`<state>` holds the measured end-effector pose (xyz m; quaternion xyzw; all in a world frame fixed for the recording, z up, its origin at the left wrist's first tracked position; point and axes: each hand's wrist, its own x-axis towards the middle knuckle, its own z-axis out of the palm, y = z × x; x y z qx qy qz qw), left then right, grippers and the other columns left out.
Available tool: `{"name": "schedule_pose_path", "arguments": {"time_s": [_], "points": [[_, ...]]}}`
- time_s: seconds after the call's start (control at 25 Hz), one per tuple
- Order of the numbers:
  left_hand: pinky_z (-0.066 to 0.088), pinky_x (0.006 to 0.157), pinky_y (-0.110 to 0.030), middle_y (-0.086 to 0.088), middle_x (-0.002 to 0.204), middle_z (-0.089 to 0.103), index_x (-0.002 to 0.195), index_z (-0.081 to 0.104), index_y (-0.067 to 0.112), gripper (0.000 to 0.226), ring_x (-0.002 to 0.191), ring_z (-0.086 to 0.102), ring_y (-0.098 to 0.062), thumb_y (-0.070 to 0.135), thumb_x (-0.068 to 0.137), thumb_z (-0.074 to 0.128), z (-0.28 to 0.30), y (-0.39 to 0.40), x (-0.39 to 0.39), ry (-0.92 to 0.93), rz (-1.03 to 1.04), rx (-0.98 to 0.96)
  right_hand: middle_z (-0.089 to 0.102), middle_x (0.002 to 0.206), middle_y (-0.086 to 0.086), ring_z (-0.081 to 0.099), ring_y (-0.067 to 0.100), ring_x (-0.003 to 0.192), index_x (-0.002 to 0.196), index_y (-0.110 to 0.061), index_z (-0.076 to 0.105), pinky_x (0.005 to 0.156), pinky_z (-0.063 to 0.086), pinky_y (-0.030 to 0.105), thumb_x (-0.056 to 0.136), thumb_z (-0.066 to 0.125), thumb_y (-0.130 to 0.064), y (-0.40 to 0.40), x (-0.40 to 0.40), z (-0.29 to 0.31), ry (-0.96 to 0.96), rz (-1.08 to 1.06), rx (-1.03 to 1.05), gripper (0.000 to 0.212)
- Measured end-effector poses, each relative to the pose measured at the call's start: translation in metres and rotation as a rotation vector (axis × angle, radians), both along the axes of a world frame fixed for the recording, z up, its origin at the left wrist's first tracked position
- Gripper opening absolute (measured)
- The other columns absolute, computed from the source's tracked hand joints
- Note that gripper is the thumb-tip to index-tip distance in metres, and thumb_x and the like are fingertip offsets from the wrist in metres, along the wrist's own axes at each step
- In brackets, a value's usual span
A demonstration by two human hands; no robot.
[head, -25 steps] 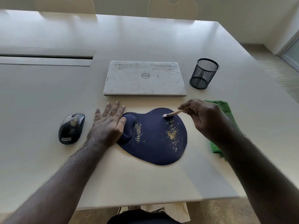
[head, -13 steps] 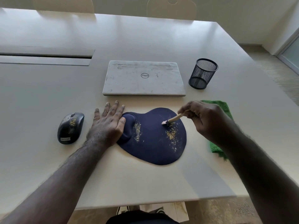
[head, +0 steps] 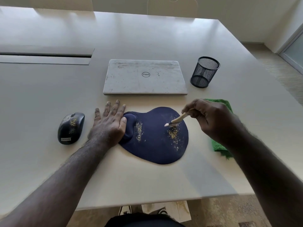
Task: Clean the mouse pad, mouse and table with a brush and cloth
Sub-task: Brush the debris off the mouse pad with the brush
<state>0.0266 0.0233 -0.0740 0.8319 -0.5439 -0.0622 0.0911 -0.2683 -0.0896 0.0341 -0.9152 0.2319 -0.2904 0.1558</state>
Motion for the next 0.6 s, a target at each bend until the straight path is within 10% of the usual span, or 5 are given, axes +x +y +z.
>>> {"name": "schedule_pose_path", "arguments": {"time_s": [0.24, 0.4, 0.6], "points": [[-0.012, 0.117, -0.046, 0.01, 0.162, -0.008, 0.154, 0.002, 0.034, 0.057, 0.148, -0.011, -0.015, 0.038, 0.099, 0.017, -0.001, -0.001, 0.001, 0.001, 0.0, 0.018, 0.067, 0.092, -0.014, 0.069, 0.009, 0.08, 0.101, -0.01, 0.073, 0.075, 0.058, 0.032, 0.093, 0.063, -0.007, 0.01, -0.004, 0.001, 0.05, -0.04, 0.014, 0.013], [-0.012, 0.117, -0.045, 0.011, 0.162, -0.009, 0.153, -0.001, 0.035, 0.061, 0.148, -0.012, -0.015, 0.042, 0.094, 0.011, -0.004, -0.001, 0.003, -0.003, 0.001, 0.016, 0.059, 0.089, -0.027, 0.062, -0.008, 0.078, 0.101, -0.014, 0.072, 0.075, 0.053, 0.016, 0.093, 0.058, -0.015, 0.012, -0.011, 0.006, 0.029, -0.008, 0.006, 0.016], [-0.013, 0.116, -0.044, 0.011, 0.162, -0.009, 0.153, -0.002, 0.034, 0.065, 0.148, -0.012, -0.014, 0.045, 0.089, 0.006, -0.005, -0.001, 0.004, -0.003, -0.002, 0.021, 0.068, 0.099, -0.012, 0.071, 0.014, 0.084, 0.104, -0.01, 0.073, 0.074, 0.059, 0.039, 0.096, 0.061, -0.015, 0.02, -0.005, -0.002, 0.019, -0.021, 0.024, 0.015]]}}
